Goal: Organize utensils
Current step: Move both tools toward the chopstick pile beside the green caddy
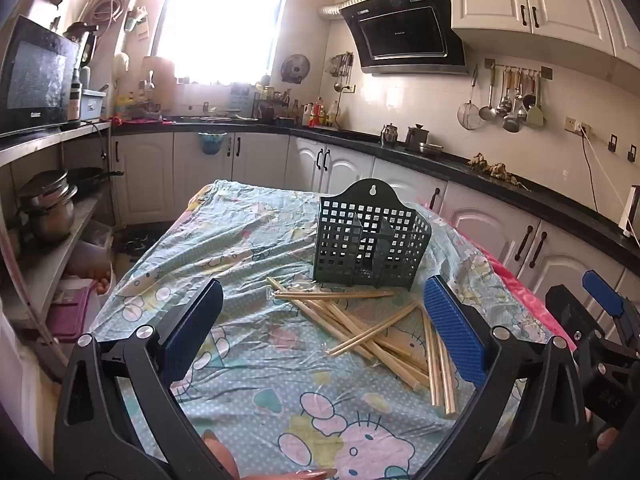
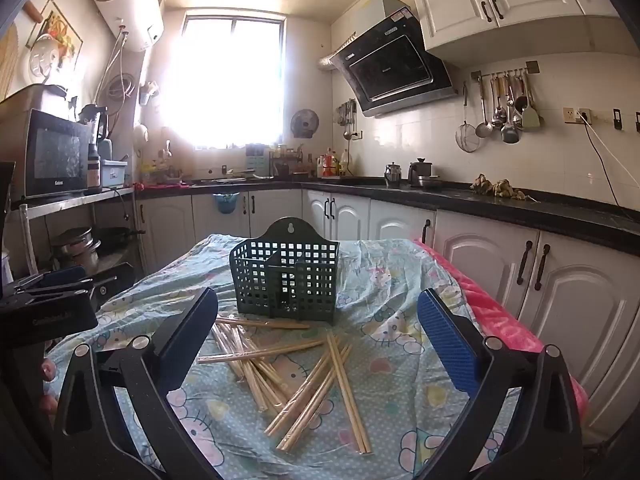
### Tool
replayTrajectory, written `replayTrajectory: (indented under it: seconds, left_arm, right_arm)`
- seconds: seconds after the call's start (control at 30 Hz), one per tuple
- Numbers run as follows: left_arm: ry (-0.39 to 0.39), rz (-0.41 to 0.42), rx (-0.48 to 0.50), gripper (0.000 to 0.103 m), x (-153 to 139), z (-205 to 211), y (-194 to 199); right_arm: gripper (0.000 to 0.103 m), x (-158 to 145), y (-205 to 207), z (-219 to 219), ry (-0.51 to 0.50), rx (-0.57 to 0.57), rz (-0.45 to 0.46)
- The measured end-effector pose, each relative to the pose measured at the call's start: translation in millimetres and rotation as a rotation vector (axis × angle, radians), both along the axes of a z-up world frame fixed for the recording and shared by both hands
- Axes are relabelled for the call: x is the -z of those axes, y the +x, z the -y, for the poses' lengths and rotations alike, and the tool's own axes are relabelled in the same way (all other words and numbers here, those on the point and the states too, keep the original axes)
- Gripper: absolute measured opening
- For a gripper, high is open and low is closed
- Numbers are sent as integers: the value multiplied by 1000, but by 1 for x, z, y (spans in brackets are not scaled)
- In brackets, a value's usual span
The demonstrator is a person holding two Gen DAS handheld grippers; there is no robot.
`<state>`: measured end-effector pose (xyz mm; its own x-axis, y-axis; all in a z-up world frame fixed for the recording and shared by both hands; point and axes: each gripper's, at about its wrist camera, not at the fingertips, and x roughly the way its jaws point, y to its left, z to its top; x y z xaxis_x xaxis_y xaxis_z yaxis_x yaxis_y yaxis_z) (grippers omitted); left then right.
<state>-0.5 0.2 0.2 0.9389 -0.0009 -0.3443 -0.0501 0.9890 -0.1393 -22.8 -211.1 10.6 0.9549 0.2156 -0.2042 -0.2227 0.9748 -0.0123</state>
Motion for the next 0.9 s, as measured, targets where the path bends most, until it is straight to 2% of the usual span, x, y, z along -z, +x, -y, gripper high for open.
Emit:
replayTrajectory:
  seconds: [0.2,0.37,0.7,0.9]
  left_arm:
    - [5,-1,1,93,0,0,0]
    - [-23,-20,-7,93,1,-5,4]
    - [-99,-103,-28,93,8,-30,18]
    - [-130,-147,-53,93,13,-46,30]
  right_arm:
    - [97,1,0,-1,-6,-7,-2]
    - [97,2,3,-3,-19,-32,-19]
    - [97,2,23,-19,-77,-123,-86]
    - [97,-4,37,-27,-103,-152,-87]
